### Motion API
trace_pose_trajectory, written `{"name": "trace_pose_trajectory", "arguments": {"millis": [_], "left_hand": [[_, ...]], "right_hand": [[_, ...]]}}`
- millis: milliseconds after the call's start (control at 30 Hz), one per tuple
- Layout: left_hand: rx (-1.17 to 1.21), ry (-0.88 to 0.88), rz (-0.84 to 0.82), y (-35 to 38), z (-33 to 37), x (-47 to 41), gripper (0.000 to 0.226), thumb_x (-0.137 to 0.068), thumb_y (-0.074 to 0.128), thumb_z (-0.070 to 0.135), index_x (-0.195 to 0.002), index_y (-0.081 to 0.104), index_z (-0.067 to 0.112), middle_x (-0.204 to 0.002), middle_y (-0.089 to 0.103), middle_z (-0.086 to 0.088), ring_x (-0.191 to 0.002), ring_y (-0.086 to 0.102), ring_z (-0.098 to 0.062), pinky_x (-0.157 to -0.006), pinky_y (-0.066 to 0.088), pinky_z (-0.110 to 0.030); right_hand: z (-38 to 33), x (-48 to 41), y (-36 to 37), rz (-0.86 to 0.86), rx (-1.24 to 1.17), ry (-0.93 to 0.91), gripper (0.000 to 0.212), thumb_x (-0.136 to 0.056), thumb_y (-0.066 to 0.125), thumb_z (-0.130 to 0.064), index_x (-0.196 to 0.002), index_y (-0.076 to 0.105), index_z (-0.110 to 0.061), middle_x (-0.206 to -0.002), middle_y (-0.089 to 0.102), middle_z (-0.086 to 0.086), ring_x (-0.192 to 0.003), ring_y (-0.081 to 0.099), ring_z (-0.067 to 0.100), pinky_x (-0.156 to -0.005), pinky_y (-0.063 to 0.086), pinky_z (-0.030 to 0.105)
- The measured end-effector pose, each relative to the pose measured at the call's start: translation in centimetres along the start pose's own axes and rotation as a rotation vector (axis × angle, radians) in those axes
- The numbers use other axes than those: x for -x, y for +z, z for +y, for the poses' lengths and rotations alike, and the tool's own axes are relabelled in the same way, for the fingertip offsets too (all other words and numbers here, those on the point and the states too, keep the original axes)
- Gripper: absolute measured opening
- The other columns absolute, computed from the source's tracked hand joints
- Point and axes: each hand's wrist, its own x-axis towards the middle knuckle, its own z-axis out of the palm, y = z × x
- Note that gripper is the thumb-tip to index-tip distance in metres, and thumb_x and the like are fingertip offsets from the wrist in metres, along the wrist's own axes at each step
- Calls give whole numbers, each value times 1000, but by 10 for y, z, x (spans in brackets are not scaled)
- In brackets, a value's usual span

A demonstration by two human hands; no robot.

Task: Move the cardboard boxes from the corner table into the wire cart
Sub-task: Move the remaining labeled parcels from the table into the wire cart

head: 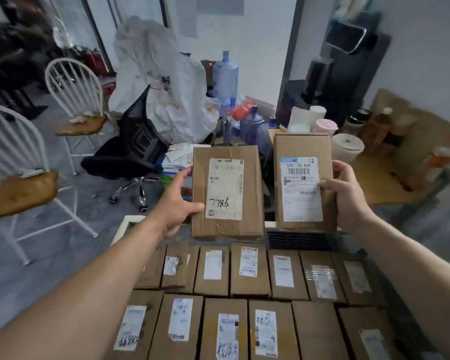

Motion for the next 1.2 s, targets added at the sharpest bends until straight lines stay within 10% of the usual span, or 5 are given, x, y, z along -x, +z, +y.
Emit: {"name": "trace_pose_trajectory", "arguments": {"millis": [600, 833, 1200], "left_hand": [[11, -516, -16, -56, -279, 1, 94, -81, 68, -16, -147, 35, 43, -119, 63, -5, -104, 69, -23, -79, 61, -44], [-10, -566, 7, -45, -364, -23, 99, -77, 70, -19, -152, 34, 34, -114, 67, 5, -99, 70, -14, -72, 61, -32], [-103, -597, 4, -23, -443, -69, 101, -79, 70, -17, -154, 29, 37, -124, 64, -1, -109, 66, -18, -83, 61, -40]], "right_hand": [[293, 16, 67, -40, 219, 452, 45, -95, 58, -7, -113, 54, -47, -98, 77, 3, -84, 75, 32, -71, 62, 52], [377, -8, 70, -27, 259, 538, 42, -96, 57, -4, -113, 54, -42, -90, 78, -2, -72, 76, 20, -49, 56, 28], [460, -52, 81, 27, 302, 558, 45, -95, 61, -7, -124, 52, -40, -104, 74, 3, -77, 75, 24, -53, 57, 36]]}}
